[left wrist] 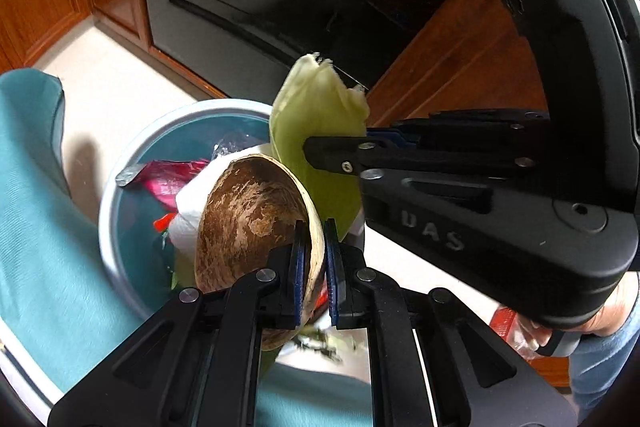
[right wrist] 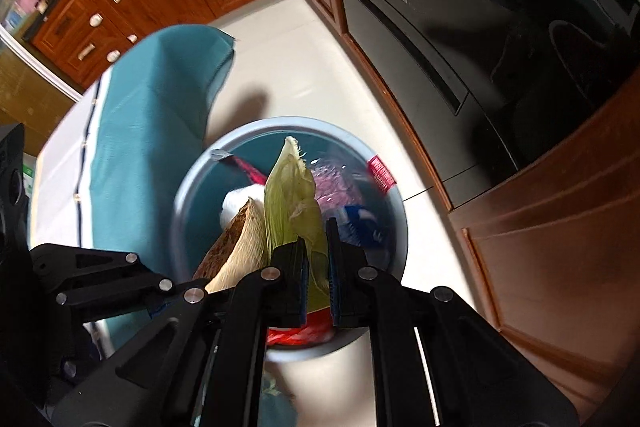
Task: Collect trash
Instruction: 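Carry the coconut shell and corn husk over the teal bin, then open both tools to drop the shell and husk into the bin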
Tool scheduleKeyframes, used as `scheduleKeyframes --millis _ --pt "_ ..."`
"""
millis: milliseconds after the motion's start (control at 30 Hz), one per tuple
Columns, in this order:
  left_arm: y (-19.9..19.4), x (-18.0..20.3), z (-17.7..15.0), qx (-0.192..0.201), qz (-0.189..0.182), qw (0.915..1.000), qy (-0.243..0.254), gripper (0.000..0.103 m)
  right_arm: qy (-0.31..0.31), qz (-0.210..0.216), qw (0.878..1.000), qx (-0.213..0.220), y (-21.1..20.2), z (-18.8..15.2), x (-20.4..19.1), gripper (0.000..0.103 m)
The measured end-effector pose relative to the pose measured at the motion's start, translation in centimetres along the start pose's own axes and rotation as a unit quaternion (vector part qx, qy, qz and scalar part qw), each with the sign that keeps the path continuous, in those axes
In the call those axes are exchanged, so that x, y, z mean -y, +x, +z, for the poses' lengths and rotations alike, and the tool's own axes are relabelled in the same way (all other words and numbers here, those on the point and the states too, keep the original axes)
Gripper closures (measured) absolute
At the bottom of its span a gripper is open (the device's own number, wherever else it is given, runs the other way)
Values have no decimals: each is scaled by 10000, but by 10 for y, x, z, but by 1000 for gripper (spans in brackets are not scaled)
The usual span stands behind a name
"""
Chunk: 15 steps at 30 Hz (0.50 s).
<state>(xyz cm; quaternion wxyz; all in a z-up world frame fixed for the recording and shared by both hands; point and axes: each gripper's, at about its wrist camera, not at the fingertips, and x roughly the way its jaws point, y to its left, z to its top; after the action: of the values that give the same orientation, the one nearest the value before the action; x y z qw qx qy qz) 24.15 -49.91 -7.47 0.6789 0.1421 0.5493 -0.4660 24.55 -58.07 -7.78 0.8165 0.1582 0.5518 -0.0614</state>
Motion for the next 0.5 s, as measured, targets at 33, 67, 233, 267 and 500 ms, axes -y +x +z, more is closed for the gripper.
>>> scheduleKeyframes --millis 33,67,233,267,500 --pt "6 -4 2 -27 -9 10000 -68 93 -38 -29 10000 -50 6 4 0 95" --pt "9 -7 2 -45 -11 9999 -112 93 -80 -37 9999 -103 12 7 0 95" --pt "35 -28 -4 -389 167 9977 -526 93 -231 124 9990 -356 40 14 -10 95" --pt "40 -33 -5 -482 196 9966 -633 93 -289 159 9986 -408 46 13 -14 95" --pt "66 -48 -11 -915 479 9912 -831 93 -108 516 9949 -861 94 8 -14 95"
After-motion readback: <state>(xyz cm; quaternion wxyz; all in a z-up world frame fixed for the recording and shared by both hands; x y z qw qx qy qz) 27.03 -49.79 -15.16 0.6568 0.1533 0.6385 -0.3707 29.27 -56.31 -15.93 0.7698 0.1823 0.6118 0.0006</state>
